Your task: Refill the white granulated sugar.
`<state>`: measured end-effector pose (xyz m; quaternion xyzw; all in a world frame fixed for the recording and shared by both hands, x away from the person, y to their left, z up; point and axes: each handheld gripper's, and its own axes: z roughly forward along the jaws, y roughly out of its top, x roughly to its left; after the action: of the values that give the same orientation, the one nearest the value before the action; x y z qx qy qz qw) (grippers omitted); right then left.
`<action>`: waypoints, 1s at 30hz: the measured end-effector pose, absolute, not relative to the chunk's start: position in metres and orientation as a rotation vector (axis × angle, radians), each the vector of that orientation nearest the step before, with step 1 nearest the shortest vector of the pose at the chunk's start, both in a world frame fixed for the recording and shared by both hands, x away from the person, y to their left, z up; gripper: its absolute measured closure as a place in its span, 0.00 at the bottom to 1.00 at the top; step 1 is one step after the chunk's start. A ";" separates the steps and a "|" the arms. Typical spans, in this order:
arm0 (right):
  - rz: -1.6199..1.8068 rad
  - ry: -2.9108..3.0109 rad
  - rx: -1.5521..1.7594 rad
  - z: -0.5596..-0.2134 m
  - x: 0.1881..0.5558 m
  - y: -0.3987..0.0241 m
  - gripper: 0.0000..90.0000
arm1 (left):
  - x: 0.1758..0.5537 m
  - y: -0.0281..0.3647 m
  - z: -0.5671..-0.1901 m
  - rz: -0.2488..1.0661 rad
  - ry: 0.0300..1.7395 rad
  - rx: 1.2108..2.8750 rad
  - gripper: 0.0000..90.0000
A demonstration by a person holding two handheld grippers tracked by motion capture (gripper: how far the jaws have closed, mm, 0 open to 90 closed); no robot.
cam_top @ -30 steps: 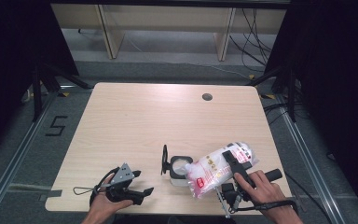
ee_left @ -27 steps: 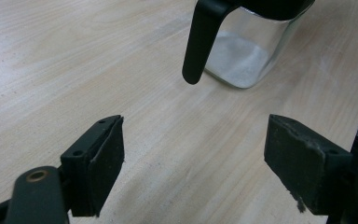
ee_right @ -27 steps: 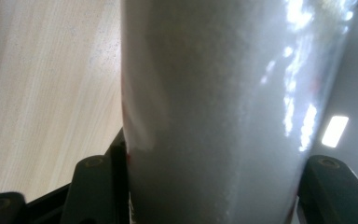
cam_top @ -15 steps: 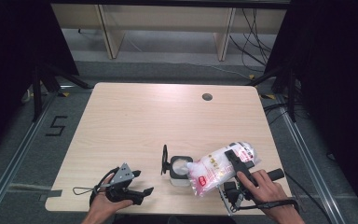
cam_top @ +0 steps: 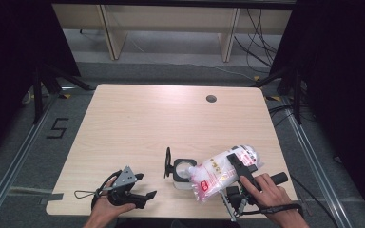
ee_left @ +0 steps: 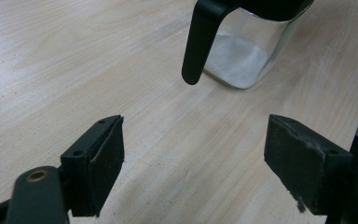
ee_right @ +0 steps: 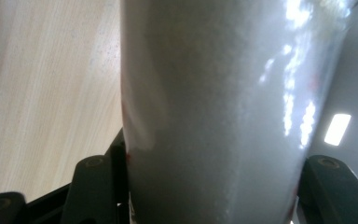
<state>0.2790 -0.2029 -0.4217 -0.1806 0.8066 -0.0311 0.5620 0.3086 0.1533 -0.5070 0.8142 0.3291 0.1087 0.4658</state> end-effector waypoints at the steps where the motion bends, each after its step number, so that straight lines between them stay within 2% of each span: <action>1: -0.052 1.887 -0.445 -0.422 0.281 -0.203 0.48 | 0.309 0.154 -0.507 0.275 0.792 2.010 0.22; 6: -0.042 1.861 -0.481 -0.422 0.284 -0.204 0.48 | 0.309 0.153 -0.507 0.269 0.794 2.006 0.22; 7: -0.021 1.902 -0.340 -0.427 0.279 -0.208 0.48 | 0.310 0.154 -0.506 0.271 0.792 2.015 0.22; 11: -0.037 1.859 -0.447 -0.420 0.283 -0.209 0.48 | 0.309 0.154 -0.507 0.271 0.791 2.015 0.22; 20: -0.041 1.883 -0.375 -0.421 0.278 -0.210 0.48 | 0.309 0.153 -0.507 0.276 0.794 2.003 0.22; 22: -0.068 1.862 -0.474 -0.417 0.281 -0.208 0.48 | 0.309 0.153 -0.507 0.273 0.797 2.002 0.22; 30: -0.032 1.888 -0.447 -0.423 0.279 -0.203 0.48 | 0.307 0.153 -0.507 0.264 0.819 1.996 0.22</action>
<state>0.2794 -0.2030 -0.4232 -0.1900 0.8027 -0.0136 0.5651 0.3073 0.1529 -0.5067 0.8128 0.3335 0.1074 0.4653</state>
